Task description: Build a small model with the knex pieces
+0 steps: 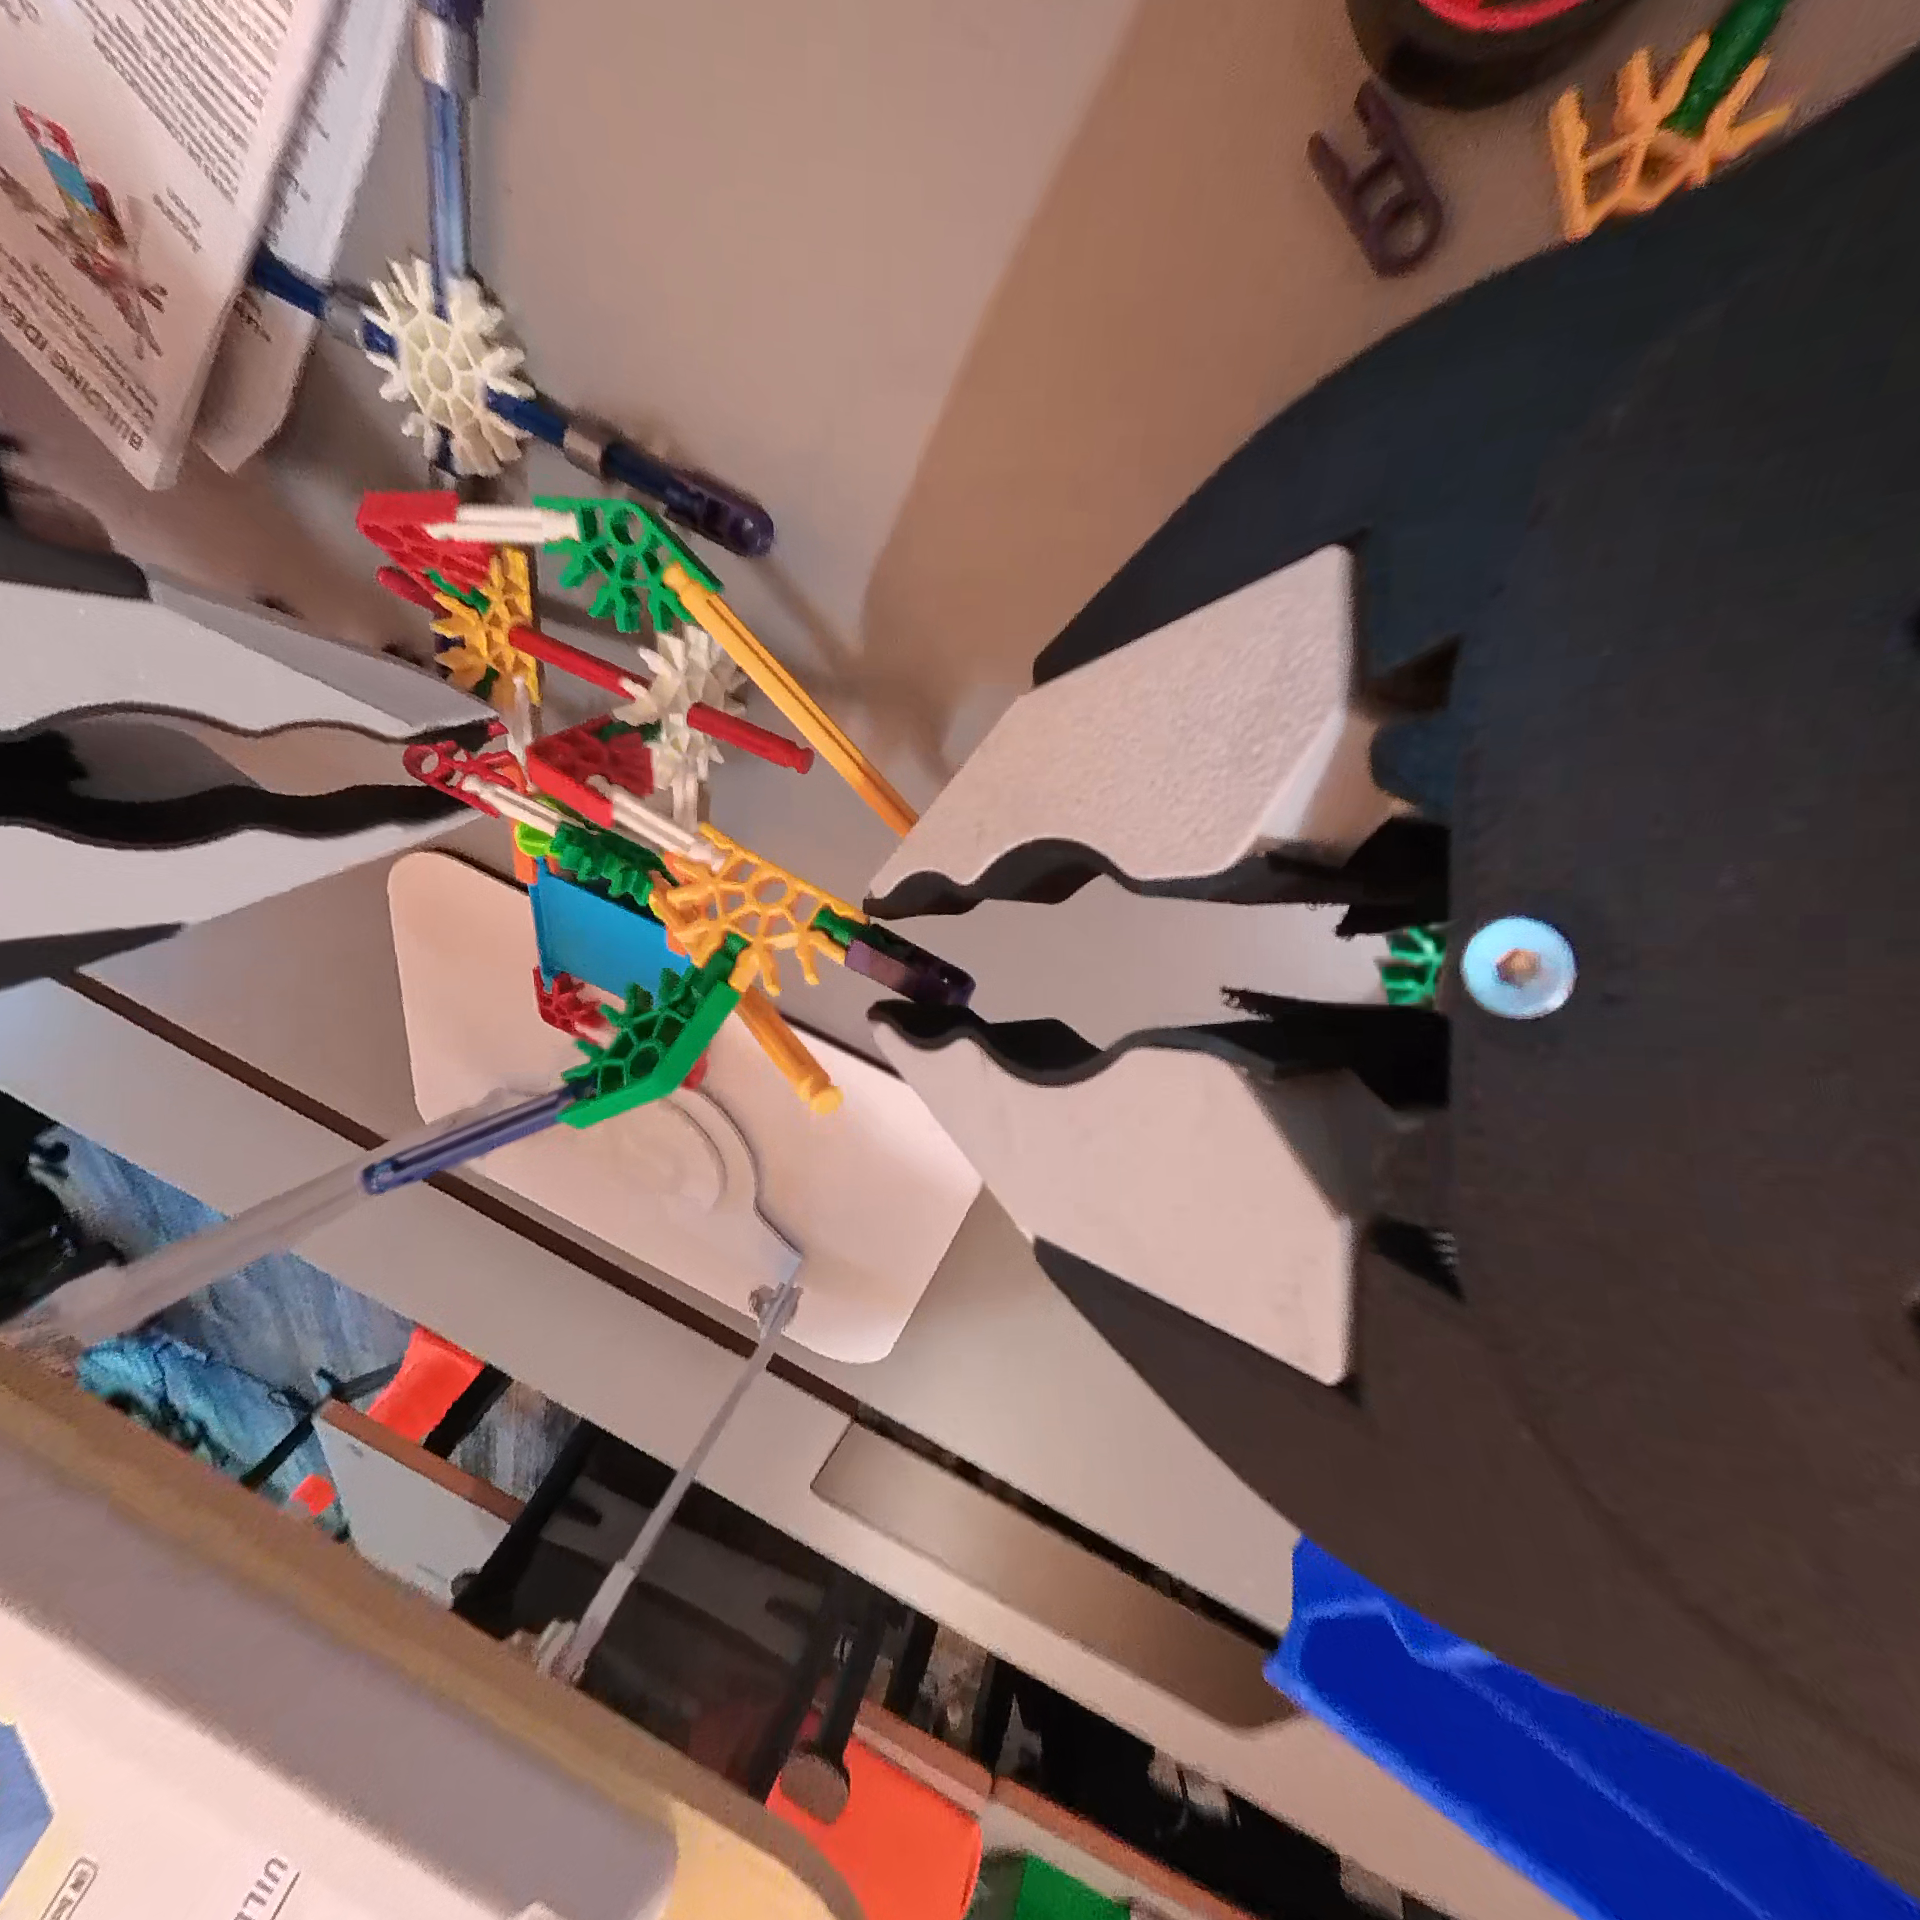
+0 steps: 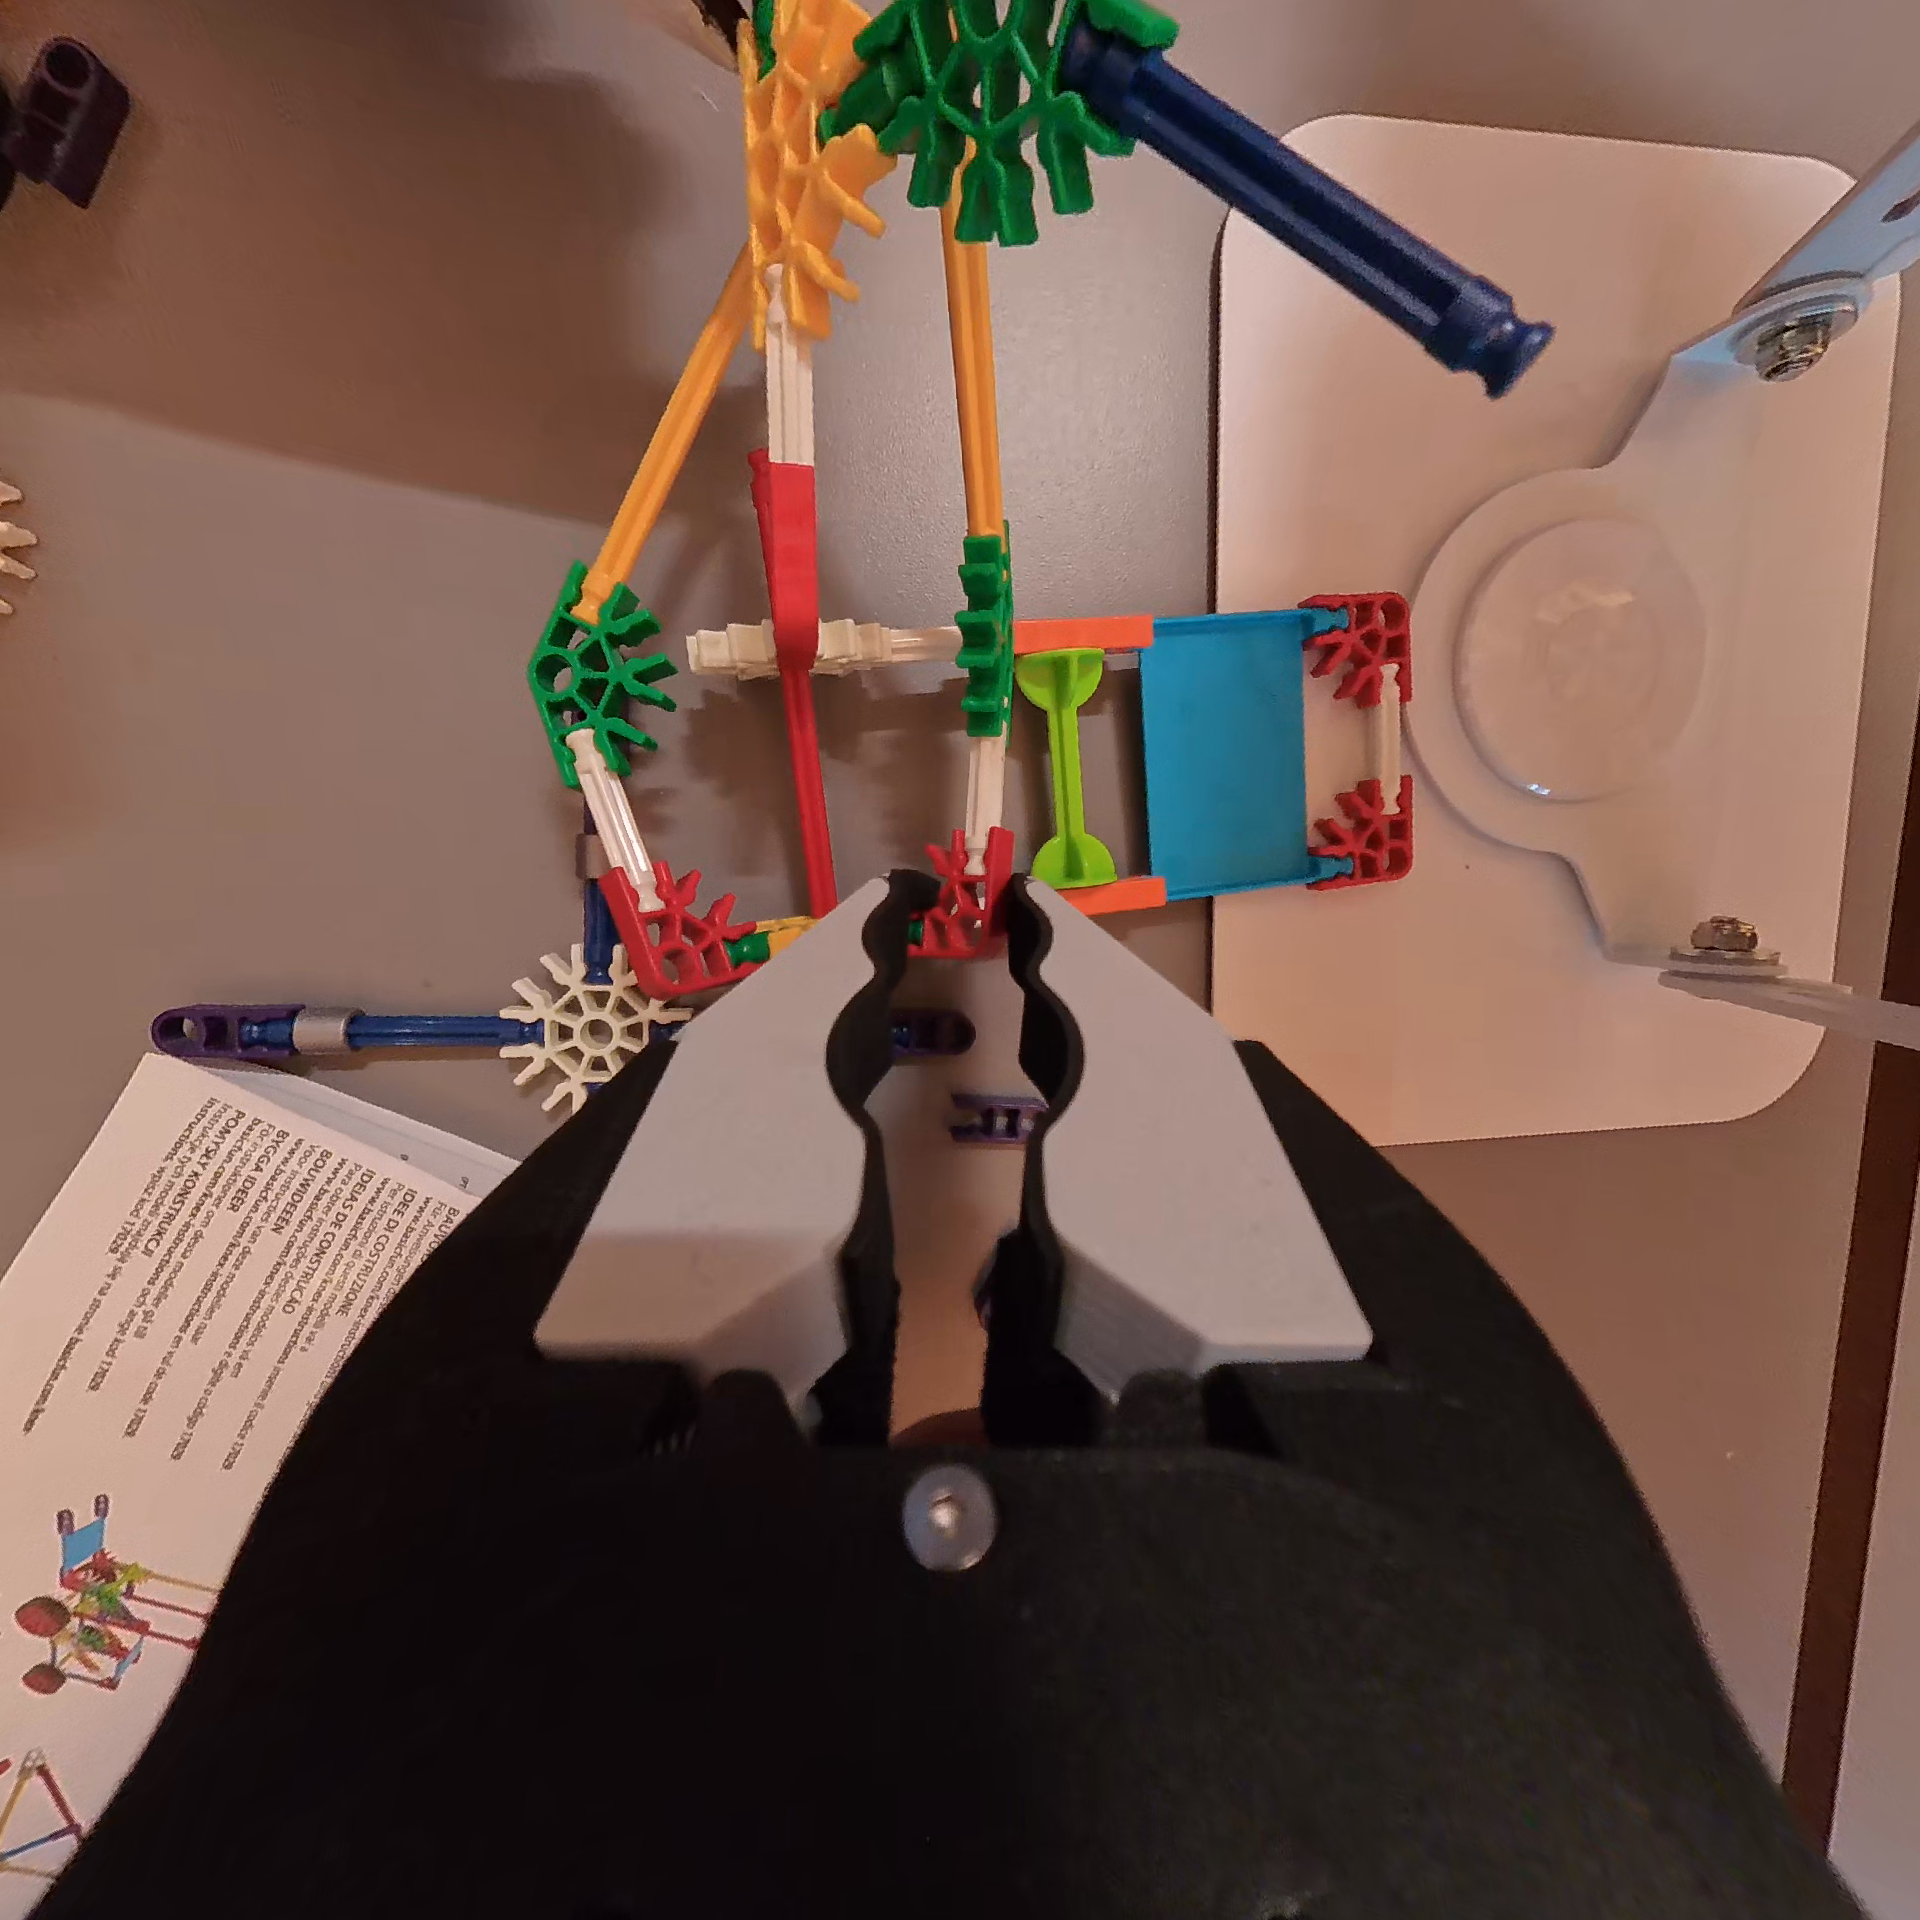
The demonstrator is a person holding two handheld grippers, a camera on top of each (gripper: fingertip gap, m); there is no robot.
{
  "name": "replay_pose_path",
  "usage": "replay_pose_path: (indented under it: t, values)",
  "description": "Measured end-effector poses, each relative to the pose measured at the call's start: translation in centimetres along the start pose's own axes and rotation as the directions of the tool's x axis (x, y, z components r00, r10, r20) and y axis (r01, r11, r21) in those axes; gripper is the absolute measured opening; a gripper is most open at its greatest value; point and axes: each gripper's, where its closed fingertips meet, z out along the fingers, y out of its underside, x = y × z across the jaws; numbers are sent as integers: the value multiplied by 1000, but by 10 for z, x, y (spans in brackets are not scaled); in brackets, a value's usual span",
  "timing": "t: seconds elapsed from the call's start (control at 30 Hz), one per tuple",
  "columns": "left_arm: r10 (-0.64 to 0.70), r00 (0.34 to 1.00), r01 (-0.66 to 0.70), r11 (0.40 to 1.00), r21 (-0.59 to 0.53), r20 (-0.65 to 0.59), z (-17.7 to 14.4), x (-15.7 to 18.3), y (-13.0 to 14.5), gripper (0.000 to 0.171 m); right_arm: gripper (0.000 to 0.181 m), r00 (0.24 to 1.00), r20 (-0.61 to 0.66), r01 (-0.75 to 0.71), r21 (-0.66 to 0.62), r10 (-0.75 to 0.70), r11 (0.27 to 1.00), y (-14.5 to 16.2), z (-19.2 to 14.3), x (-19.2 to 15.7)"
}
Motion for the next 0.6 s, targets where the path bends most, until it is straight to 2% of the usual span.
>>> replay_pose_path:
  t: [0.2, 0.33, 0.5, 0.6]
  values:
    - [-181, 966, 192, 980, 44, -183, -7, 8, -8, 8, 16, 1000, -5, 10, -5, -10, 1000, 1, 0, 0]
    - [-220, 951, 231, 973, 27, -218, -6, 8, -6, 8, 16, 1000, -6, 13, -6, -13, 1000, 1, 0, 0]
    - [-411, 835, 446, 895, 12, -366, -7, 11, -11, 7, 16, 1000, -11, 14, -13, -15, 1000, 2, 0, 1]
    - [-456, 795, 500, 866, 5, -399, -6, 10, -12, 7, 16, 1000, -19, 15, -16, -15, 1000, 3, -1, 2]
